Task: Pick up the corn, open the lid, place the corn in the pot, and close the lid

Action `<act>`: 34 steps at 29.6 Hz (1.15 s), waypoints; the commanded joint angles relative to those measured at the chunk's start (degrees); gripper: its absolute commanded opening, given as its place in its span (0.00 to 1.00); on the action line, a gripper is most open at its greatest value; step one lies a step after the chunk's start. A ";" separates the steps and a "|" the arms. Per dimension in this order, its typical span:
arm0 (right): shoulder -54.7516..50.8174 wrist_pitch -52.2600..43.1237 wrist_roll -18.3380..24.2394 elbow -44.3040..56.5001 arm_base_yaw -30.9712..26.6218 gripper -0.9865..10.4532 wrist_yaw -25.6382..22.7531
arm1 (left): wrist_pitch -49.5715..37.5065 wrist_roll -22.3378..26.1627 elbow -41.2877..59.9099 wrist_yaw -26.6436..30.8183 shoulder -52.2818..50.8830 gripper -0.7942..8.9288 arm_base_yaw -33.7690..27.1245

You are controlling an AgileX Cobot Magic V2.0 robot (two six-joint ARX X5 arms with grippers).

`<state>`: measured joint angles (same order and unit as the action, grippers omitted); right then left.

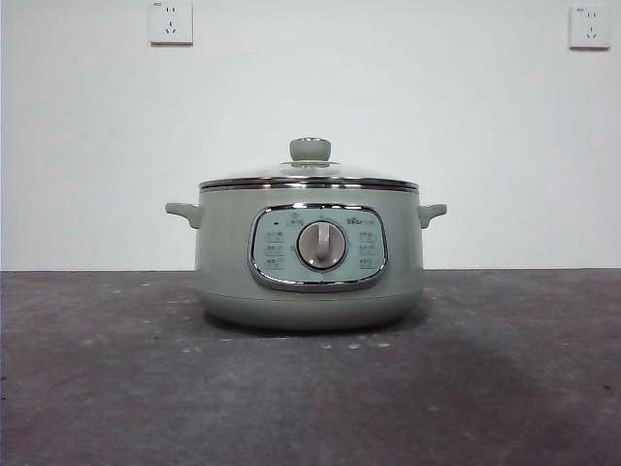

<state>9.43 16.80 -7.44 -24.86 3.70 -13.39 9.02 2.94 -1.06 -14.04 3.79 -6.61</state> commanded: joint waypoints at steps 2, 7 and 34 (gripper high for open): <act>-3.80 -4.72 1.18 9.64 -2.16 0.09 3.45 | -0.33 -0.37 0.61 0.17 0.04 0.08 -0.22; -7.48 -4.96 3.23 16.61 -2.34 0.09 5.66 | -0.33 -0.37 0.61 0.17 0.07 0.08 -0.20; -8.94 -5.20 7.04 23.58 -2.32 0.09 13.40 | -0.31 -0.37 0.61 0.17 0.13 0.08 -0.22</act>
